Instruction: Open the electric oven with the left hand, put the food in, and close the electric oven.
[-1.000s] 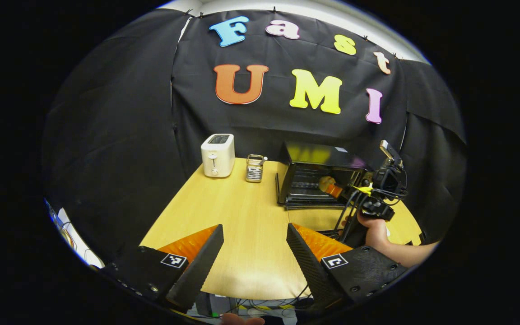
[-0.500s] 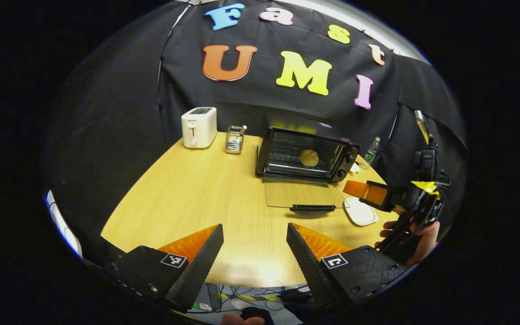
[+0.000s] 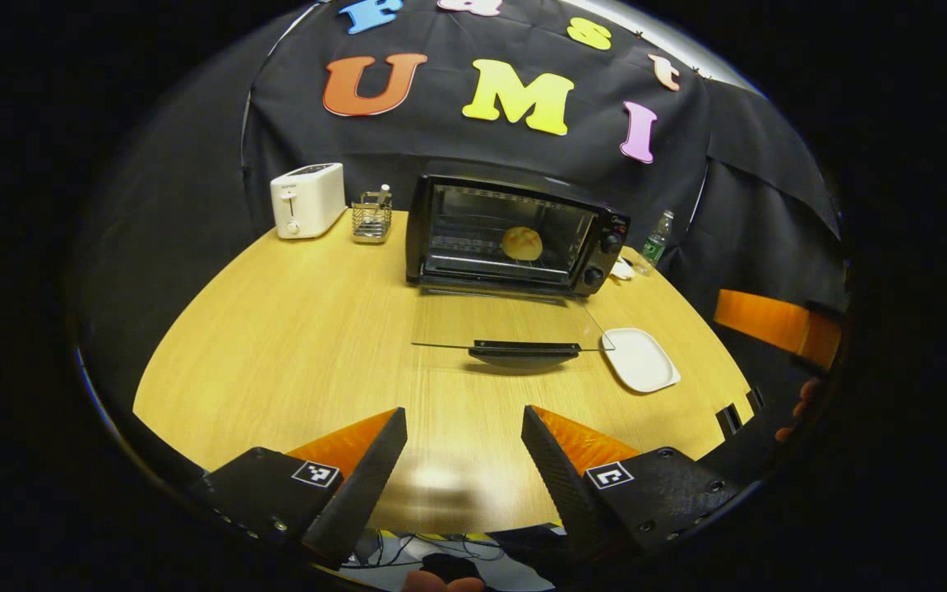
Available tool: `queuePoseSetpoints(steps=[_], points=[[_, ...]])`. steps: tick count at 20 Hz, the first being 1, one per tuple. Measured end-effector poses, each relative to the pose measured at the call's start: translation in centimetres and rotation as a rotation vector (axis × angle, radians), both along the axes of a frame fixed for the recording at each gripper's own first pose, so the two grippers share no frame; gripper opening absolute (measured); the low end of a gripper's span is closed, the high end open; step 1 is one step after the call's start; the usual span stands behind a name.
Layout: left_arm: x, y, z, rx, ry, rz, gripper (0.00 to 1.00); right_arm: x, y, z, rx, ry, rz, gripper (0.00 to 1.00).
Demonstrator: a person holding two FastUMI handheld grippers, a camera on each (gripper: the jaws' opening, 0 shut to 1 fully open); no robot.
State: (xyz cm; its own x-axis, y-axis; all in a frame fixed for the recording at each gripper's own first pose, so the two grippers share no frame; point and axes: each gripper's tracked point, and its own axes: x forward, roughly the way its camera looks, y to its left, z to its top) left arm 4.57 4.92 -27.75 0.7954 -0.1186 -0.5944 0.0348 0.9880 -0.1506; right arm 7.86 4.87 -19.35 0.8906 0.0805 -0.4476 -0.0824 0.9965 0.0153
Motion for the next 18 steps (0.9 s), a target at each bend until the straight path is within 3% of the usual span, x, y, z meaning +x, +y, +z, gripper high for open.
queuePoseSetpoints(steps=[7, 13, 15, 16, 18], points=[[5.0, -5.4, -6.0, 0.025, 0.076, -0.033, 0.94, -1.5, -7.5, 0.1, -0.055, 0.039, -0.094, 0.94], [8.1, -6.6, -9.3, 0.085, 0.129, -0.012, 0.94, -1.9, -12.5, -0.4, -0.035, 0.080, -0.175, 0.94], [9.0, -6.5, -9.3, 0.111, 0.117, 0.000, 1.00, -1.6, -12.9, -0.6, -0.023, 0.091, -0.173, 0.94], [9.3, -6.4, -9.4, 0.126, 0.116, 0.004, 0.95, -1.4, -13.0, -0.5, -0.024, 0.091, -0.166, 0.94], [10.2, -6.4, -9.0, 0.147, 0.092, 0.012, 0.95, -0.8, -13.0, -0.4, -0.031, 0.091, -0.144, 0.94]])
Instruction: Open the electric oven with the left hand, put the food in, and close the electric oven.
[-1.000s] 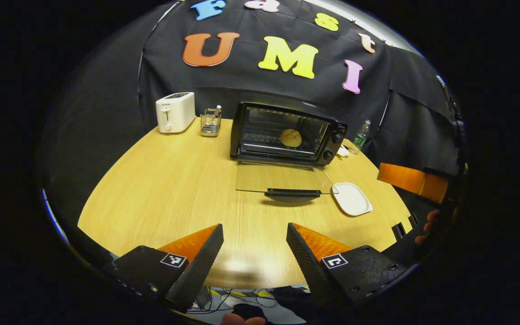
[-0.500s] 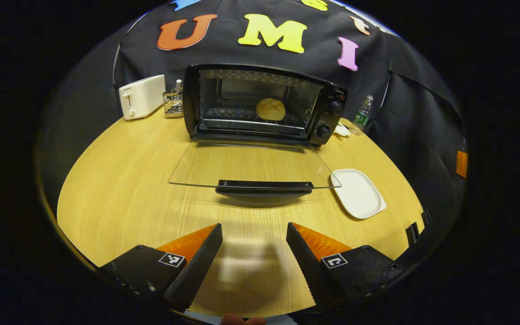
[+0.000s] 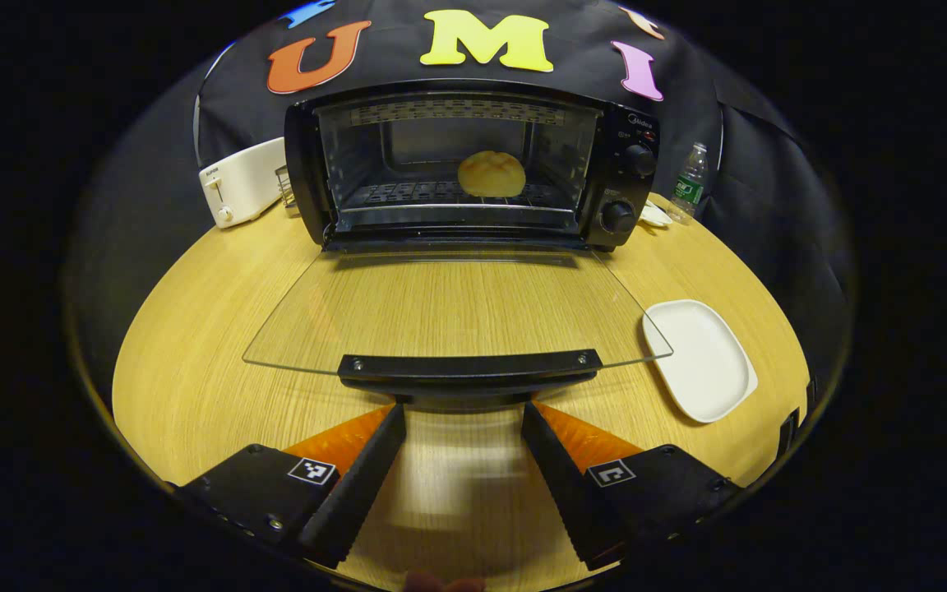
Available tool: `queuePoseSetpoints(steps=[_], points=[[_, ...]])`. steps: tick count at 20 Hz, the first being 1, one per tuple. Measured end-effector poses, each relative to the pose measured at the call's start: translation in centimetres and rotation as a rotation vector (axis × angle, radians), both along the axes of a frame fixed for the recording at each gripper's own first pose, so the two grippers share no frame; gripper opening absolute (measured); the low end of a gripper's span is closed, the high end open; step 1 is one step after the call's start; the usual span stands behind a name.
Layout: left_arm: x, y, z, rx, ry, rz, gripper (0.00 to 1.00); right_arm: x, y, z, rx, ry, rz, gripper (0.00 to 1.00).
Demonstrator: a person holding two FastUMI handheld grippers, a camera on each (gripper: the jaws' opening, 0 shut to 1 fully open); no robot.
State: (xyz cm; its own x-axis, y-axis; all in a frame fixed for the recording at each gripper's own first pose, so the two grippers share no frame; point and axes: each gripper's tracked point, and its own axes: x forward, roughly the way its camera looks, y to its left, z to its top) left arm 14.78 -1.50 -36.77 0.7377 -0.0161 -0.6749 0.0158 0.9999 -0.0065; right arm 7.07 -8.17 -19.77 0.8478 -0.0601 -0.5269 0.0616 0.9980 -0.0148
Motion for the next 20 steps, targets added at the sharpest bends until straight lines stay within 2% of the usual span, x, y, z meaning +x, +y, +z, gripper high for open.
queuePoseSetpoints(steps=[4, 14, 20], points=[[0.5, -0.1, 2.0, 0.030, -0.031, -0.004, 0.94, 1.3, 0.4, 0.7, -0.010, -0.021, 0.051, 0.95], [6.4, 0.4, 15.0, 0.044, -0.290, 0.009, 0.95, 3.5, 1.1, 3.5, 0.018, -0.101, 0.115, 0.95], [6.1, 0.0, 22.2, 0.037, -0.426, 0.020, 0.95, 6.2, 2.2, 6.0, 0.030, -0.197, 0.180, 0.95]])
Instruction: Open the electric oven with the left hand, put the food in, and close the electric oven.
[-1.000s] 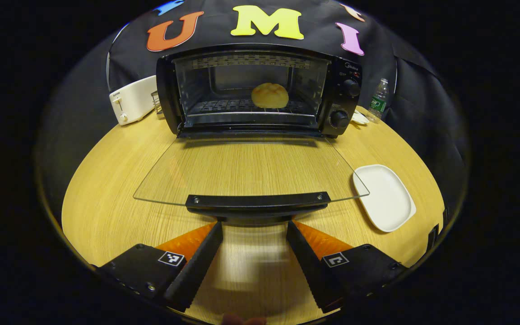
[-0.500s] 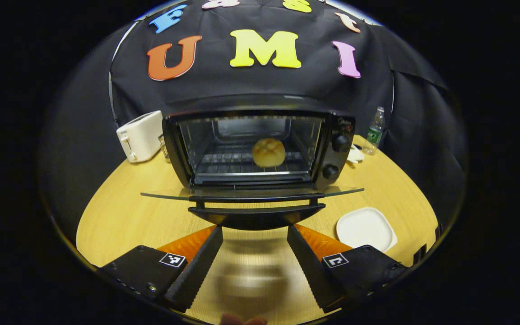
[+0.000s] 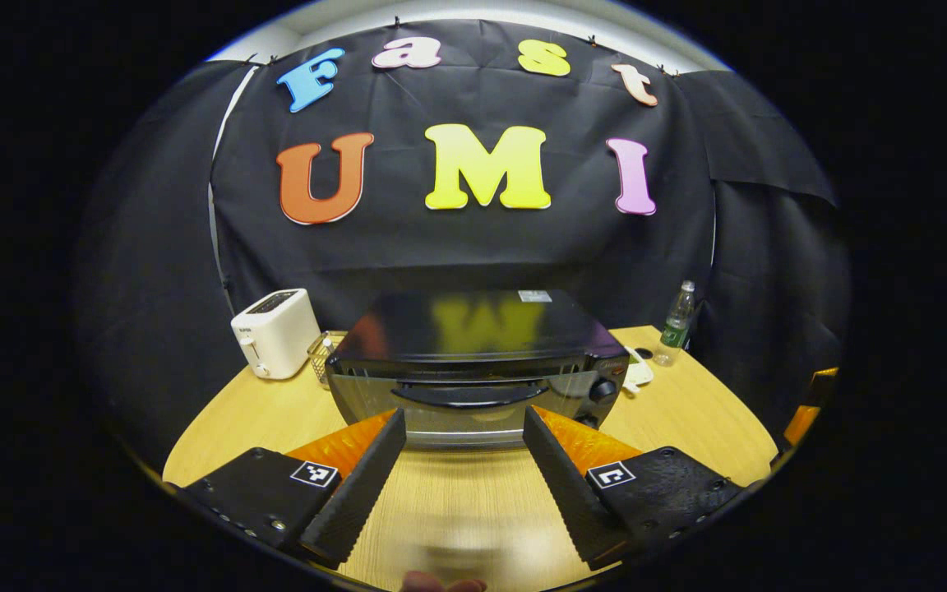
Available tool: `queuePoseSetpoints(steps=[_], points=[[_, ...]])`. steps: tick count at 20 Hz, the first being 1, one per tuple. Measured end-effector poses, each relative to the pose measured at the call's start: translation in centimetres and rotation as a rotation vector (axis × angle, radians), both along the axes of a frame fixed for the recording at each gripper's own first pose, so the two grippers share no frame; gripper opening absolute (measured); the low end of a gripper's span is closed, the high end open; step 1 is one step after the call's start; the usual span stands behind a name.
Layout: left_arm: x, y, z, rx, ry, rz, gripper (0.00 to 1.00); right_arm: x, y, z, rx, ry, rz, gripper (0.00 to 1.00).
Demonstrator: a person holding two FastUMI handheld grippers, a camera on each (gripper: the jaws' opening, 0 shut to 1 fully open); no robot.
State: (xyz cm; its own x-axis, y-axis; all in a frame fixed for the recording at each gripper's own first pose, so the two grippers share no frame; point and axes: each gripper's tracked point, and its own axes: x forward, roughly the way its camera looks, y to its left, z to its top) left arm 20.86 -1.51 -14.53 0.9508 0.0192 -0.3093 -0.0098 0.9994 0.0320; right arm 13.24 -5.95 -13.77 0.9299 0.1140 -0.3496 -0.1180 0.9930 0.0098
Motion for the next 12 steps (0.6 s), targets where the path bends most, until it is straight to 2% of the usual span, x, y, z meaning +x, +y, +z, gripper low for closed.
queuePoseSetpoints(steps=[3, 6, 12], points=[[-1.9, -0.4, 3.7, -0.010, -0.060, 0.003, 0.94, 0.4, 1.2, 0.9, 0.007, -0.024, 0.035, 0.96], [-5.2, -0.1, 7.6, -0.020, -0.127, 0.001, 0.95, 0.2, 2.1, 3.1, 0.018, -0.078, 0.030, 0.97], [-14.6, 2.8, 14.2, -0.030, -0.231, -0.004, 0.94, -5.2, 6.1, 8.5, 0.021, -0.199, 0.018, 0.98]])
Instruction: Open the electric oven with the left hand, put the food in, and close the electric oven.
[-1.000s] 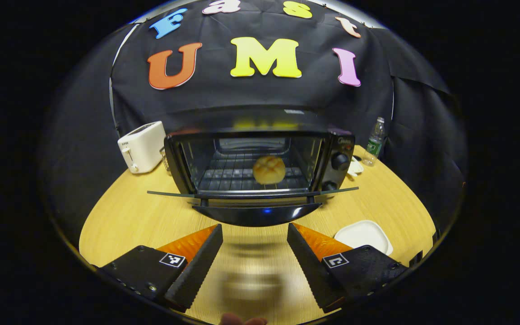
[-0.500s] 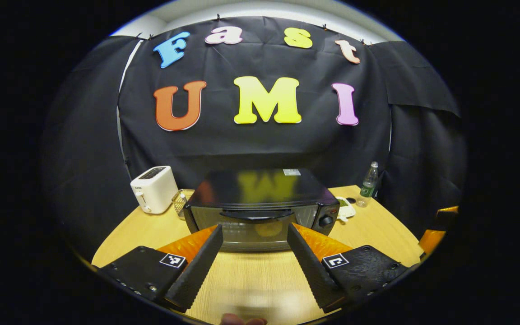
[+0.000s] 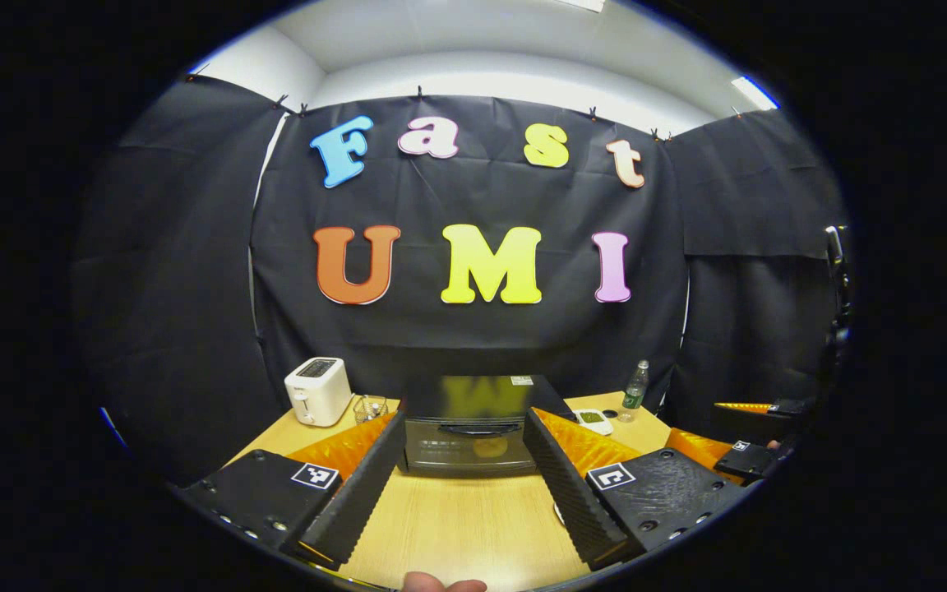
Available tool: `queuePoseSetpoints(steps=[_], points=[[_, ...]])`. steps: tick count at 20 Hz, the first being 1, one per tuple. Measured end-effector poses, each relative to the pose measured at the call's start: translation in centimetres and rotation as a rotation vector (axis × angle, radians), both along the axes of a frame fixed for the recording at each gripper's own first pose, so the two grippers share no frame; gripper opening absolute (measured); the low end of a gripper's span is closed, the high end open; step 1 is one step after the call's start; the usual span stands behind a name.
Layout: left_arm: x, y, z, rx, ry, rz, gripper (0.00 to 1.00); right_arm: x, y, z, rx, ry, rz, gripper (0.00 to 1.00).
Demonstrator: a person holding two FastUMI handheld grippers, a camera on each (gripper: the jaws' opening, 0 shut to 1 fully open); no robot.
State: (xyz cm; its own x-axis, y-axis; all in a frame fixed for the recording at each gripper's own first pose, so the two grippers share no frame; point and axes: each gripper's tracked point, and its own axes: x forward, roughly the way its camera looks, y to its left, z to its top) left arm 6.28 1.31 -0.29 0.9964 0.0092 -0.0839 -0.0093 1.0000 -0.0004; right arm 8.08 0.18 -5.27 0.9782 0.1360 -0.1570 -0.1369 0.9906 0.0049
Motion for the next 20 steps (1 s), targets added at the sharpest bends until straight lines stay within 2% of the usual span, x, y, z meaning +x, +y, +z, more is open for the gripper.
queuePoseSetpoints(steps=[4, 7, 12, 20], points=[[-7.0, 2.6, 2.0, 0.017, -0.048, -0.001, 0.94, -6.1, 3.3, 2.9, 0.001, -0.058, -0.002, 0.99], [-12.0, 3.5, 2.6, -0.014, -0.058, -0.003, 0.93, -11.1, 5.4, 3.7, 0.004, -0.069, -0.001, 1.00], [-17.3, 4.9, 3.3, -0.042, -0.070, 0.004, 0.93, -17.1, 7.0, 4.4, 0.001, -0.077, -0.005, 1.00], [-21.2, 5.7, 3.8, -0.063, -0.080, 0.038, 0.93, -20.5, 7.7, 4.8, -0.006, -0.099, 0.006, 1.00]])
